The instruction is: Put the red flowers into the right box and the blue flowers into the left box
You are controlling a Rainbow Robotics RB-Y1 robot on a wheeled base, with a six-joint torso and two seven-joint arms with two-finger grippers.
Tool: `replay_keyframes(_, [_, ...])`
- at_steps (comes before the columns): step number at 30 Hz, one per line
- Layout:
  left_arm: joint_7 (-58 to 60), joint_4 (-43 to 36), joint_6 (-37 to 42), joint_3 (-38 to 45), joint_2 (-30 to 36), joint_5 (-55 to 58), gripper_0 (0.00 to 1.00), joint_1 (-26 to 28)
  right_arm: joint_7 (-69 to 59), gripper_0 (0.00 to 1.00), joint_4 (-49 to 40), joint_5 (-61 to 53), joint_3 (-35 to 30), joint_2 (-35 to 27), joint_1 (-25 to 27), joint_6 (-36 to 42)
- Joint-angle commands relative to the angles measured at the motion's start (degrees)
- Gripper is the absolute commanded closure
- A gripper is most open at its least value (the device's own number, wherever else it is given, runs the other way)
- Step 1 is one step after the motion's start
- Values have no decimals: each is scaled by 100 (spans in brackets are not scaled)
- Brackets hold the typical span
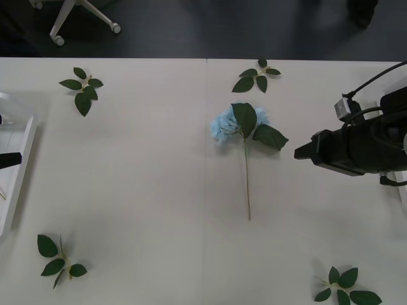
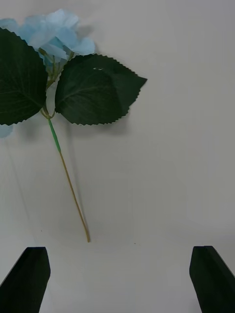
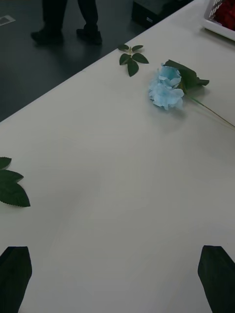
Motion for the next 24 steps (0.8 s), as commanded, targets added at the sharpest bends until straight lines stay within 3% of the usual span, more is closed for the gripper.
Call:
replay_keyframes(1, [-203,-173,-46,-12,148,18,0,-21,-203,16,13,477,222,463,-375,286])
replay_keyframes(9, [-203,-173,-46,-12,148,18,0,-21,-185,16,487,1778,890,1412,-797,849])
replay_keyframes(16, [-203,-173,-46,-12,148,18,0,-21,-150,16,1199,2701,1505,2071,-964,805])
replay_keyframes(24, [-203,-173,-46,-12,148,18,0,-21,-167,16,2061,3167,2094,2396,-1201,330])
